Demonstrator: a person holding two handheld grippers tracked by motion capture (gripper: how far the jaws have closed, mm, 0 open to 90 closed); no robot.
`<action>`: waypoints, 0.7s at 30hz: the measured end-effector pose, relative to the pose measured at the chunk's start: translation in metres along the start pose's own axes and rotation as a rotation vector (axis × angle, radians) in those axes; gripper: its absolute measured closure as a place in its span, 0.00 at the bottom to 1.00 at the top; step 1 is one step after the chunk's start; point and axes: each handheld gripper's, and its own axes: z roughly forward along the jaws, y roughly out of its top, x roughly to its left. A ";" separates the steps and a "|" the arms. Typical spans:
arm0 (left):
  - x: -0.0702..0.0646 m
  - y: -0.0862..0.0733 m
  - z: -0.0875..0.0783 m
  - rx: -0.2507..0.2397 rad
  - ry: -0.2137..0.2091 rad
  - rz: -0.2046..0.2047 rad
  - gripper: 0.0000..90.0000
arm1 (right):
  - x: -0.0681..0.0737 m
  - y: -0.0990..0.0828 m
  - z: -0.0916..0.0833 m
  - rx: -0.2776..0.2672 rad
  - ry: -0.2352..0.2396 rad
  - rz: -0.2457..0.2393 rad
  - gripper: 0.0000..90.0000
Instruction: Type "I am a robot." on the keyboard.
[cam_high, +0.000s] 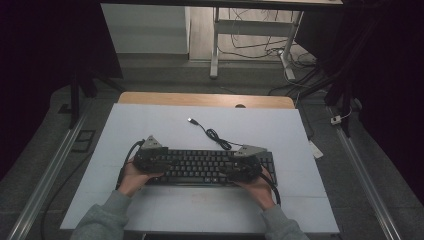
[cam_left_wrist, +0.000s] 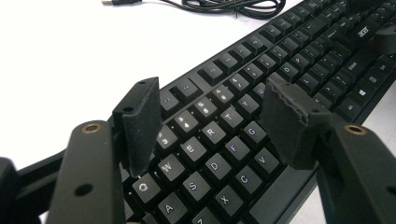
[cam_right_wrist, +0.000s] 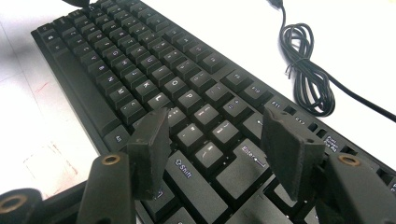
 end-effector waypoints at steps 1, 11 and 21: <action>0.000 0.000 0.000 0.002 0.001 0.002 0.42 | 0.000 0.000 0.000 0.000 0.000 0.000 0.47; 0.000 0.000 0.002 0.015 0.006 0.005 0.40 | 0.002 0.004 0.000 -0.018 0.006 0.001 0.48; 0.000 -0.001 0.003 0.023 0.009 0.004 0.39 | 0.008 0.021 0.016 -0.003 0.013 0.013 0.62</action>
